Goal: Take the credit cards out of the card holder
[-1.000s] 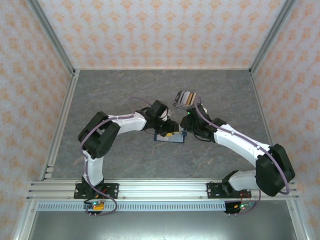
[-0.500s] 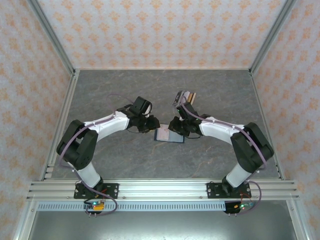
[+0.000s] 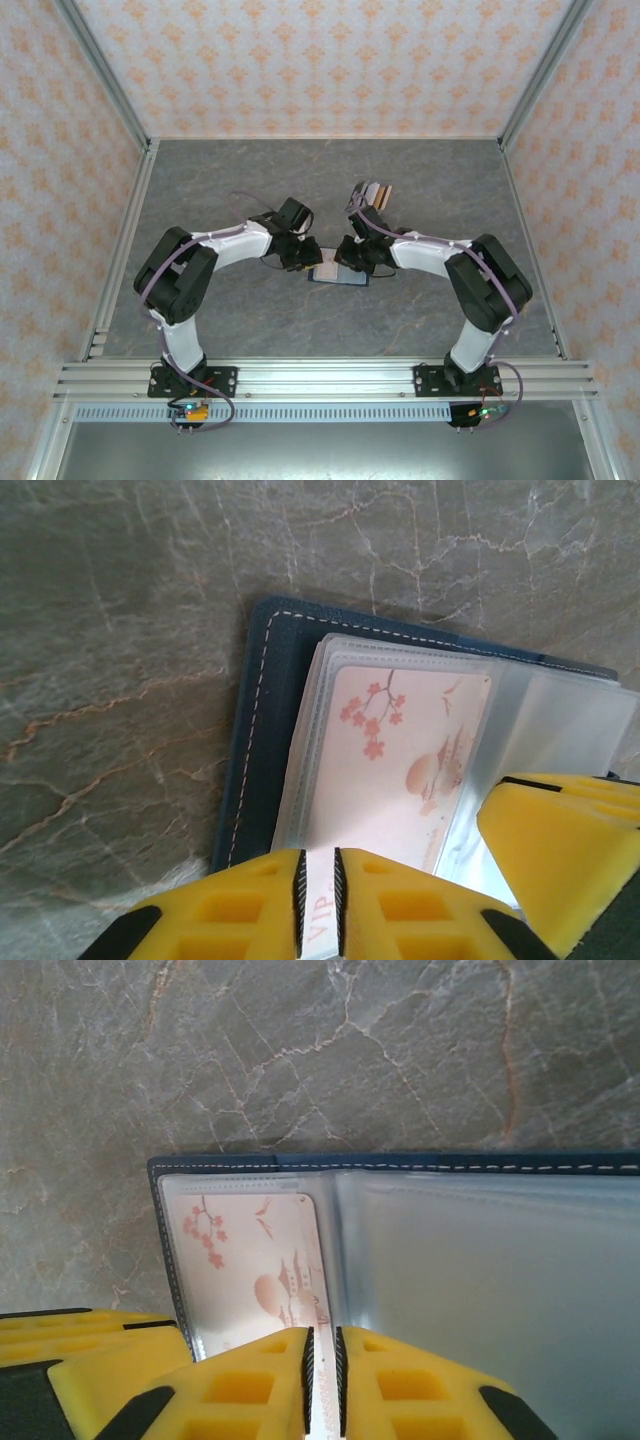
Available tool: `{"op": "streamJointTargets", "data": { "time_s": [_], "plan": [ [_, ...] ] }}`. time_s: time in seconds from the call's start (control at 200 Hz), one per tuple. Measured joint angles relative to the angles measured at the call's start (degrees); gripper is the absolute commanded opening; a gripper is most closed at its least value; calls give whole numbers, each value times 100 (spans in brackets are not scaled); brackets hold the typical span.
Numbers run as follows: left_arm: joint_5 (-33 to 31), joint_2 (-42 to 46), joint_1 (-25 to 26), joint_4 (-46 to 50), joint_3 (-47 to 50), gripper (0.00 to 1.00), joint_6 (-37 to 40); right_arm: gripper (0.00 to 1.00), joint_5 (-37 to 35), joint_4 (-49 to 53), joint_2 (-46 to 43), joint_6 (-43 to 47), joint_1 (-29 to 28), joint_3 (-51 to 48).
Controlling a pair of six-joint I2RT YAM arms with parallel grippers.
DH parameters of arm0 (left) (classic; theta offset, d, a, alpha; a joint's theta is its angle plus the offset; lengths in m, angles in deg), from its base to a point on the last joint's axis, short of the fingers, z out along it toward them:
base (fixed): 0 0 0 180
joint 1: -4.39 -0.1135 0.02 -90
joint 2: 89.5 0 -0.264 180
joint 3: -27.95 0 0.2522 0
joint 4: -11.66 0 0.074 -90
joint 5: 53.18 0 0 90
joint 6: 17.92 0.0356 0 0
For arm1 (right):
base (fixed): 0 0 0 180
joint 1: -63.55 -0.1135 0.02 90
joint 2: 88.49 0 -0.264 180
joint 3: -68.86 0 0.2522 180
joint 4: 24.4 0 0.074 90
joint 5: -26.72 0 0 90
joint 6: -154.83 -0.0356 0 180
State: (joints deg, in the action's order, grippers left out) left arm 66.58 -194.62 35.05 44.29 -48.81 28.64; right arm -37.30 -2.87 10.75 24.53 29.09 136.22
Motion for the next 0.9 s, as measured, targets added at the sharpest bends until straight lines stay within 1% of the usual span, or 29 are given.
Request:
{"op": "streamJointTargets", "data": {
  "time_s": [0.896],
  "plan": [
    [90,-177,9,-28,-4,15,-20,17,251,-251,203,59,28,-4]
  ]
}}
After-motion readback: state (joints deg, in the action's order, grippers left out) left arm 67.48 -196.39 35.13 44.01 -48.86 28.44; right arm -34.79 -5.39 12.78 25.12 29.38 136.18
